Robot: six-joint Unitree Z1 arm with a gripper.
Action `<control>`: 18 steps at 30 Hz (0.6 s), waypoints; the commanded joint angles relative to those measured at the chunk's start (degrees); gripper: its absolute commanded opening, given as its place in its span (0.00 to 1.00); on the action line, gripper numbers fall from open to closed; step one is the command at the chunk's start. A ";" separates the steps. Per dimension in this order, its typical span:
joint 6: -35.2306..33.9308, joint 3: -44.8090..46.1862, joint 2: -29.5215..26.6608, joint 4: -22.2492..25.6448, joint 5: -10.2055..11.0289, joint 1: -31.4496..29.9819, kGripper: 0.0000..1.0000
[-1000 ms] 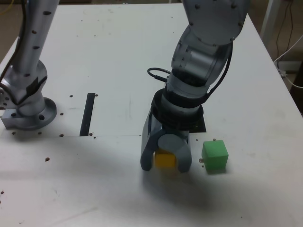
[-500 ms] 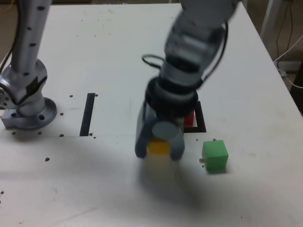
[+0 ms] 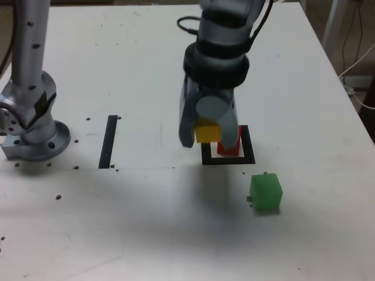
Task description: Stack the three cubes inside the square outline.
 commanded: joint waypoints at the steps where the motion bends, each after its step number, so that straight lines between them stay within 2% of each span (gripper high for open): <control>1: 1.31 -0.73 0.77 0.07 0.08 1.43 0.20; 8: 5.97 -2.74 2.98 0.05 0.21 5.22 0.20; 18: 10.60 -6.80 6.31 1.29 0.32 5.58 0.20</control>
